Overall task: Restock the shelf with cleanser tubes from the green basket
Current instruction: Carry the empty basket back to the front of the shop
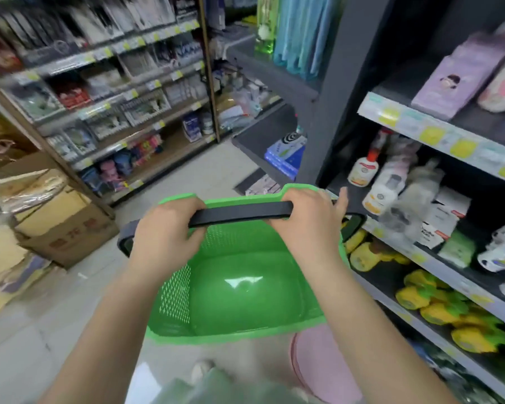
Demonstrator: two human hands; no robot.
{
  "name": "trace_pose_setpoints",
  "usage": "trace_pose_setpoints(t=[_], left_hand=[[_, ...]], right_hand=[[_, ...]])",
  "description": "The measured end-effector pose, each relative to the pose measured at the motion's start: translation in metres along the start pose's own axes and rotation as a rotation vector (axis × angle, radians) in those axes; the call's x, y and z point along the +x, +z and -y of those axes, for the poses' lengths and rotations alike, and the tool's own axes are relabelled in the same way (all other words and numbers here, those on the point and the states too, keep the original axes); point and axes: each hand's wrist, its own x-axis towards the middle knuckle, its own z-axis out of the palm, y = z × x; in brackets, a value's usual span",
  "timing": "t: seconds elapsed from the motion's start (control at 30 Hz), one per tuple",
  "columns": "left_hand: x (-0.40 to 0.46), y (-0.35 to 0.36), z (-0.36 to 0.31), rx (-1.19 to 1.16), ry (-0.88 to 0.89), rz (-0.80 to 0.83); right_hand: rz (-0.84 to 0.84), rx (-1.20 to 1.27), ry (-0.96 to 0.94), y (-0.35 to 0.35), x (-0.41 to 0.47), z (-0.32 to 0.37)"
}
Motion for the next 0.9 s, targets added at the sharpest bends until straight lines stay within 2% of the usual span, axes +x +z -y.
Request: trace_pose_setpoints(t=[0.1,0.23,0.33,0.5,0.7,0.9], left_hand=[[-0.005,-0.032,0.050,0.075,0.031,-0.059],[-0.014,-0.068,0.107,0.144,-0.010,-0.178],[-0.027,-0.092,0.149,0.161,-0.085,-0.228],[-0.058,-0.120,0.215,0.209,-0.249,-0.298],[-0.074,-0.138,0.274,0.248,-0.514,-0.401],[-0.072,-0.155,0.322,0.411,-0.734,-0.446]], right_hand=[[-0.071,0.064,-0.067,0.014,0.012,0.058],[-0.205,0.155,-0.148,0.040,0.023,0.131],[-0.240,0.153,-0.169,0.061,0.033,0.175],[-0.116,0.175,-0.208,0.091,0.064,0.228],[0.040,0.287,-0.417,0.143,0.100,0.321],[0.167,0.372,-0.700,0.199,0.138,0.418]])
